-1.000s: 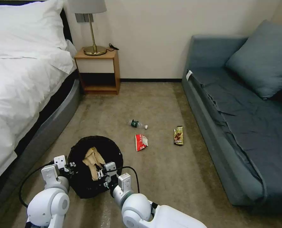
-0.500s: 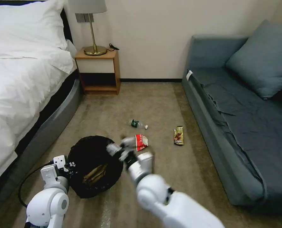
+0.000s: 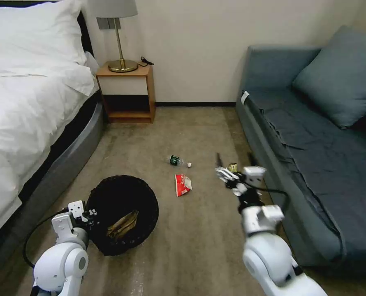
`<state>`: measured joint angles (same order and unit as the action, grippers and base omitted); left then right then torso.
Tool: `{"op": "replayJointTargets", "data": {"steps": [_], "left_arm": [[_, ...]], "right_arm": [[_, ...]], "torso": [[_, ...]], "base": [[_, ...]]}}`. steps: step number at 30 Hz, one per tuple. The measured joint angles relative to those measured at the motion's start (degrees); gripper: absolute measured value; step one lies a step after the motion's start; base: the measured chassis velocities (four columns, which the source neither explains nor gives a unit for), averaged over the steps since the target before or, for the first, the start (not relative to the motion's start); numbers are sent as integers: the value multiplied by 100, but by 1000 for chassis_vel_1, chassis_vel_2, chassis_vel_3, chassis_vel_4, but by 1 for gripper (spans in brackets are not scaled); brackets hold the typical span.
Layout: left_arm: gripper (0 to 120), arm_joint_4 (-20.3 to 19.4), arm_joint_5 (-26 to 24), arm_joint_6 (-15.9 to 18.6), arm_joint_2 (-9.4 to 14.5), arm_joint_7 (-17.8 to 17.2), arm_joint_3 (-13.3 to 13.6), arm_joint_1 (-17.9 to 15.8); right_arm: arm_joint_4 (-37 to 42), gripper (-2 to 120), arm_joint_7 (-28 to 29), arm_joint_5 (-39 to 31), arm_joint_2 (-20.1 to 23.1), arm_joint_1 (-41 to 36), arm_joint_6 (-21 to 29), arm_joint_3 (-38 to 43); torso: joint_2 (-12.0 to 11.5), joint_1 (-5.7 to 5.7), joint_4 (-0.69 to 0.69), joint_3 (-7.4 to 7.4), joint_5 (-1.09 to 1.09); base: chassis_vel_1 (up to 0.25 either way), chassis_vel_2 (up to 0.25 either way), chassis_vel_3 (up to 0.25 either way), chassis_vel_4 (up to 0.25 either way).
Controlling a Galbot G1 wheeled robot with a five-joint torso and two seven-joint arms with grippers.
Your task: Pick up the trash bin, then pick up the garbage on the floor and place it into the trash bin.
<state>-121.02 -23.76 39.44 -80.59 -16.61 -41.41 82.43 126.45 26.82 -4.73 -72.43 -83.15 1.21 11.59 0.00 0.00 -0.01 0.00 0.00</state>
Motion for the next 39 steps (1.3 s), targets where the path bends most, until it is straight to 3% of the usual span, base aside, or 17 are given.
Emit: {"op": "replayJointTargets", "data": {"steps": [5, 14, 39], "left_arm": [[2, 0, -2, -19, -14, 7, -29, -4], [2, -33, -4, -34, -31, 10, -94, 20], [2, -33, -3, -54, -38, 1, -177, 2]], "right_arm": [[-184, 100, -55, 286, -177, -149, -290, -70], [-348, 100, -160, 247, -151, -16, -311, -183], [-649, 100, -243, 113, -21, 183, -311, -336]], "torso": [[0, 0, 1, 0, -1], [0, 0, 1, 0, 0], [0, 0, 1, 1, -1]], "base": [[0, 0, 0, 0], [-18, 16, 14, -15], [-164, 166, 177, -174]]}}
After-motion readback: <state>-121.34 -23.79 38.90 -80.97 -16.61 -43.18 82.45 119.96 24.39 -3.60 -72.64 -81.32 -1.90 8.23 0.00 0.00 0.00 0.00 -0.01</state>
